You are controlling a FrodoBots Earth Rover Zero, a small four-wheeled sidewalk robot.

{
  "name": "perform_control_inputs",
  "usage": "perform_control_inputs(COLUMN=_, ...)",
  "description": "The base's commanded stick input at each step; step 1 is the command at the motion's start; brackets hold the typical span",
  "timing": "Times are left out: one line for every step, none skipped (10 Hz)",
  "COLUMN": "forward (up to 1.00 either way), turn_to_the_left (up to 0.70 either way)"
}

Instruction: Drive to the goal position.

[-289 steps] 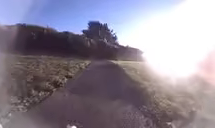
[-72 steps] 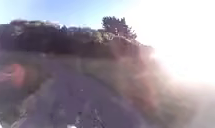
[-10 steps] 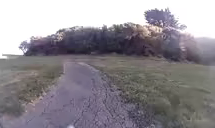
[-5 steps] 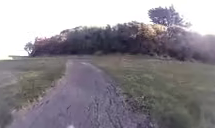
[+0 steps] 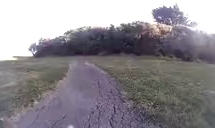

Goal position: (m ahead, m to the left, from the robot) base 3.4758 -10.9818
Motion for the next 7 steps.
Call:
perform_control_inputs(forward=0.70, turn_to_the_left=0.14)
perform_control_inputs(forward=0.70, turn_to_the_left=0.14)
perform_control_inputs(forward=0.70, turn_to_the_left=0.14)
perform_control_inputs(forward=0.70, turn_to_the_left=0.14)
perform_control_inputs(forward=0.70, turn_to_the_left=0.14)
perform_control_inputs(forward=0.70, turn_to_the_left=0.14)
perform_control_inputs(forward=0.70, turn_to_the_left=0.14)
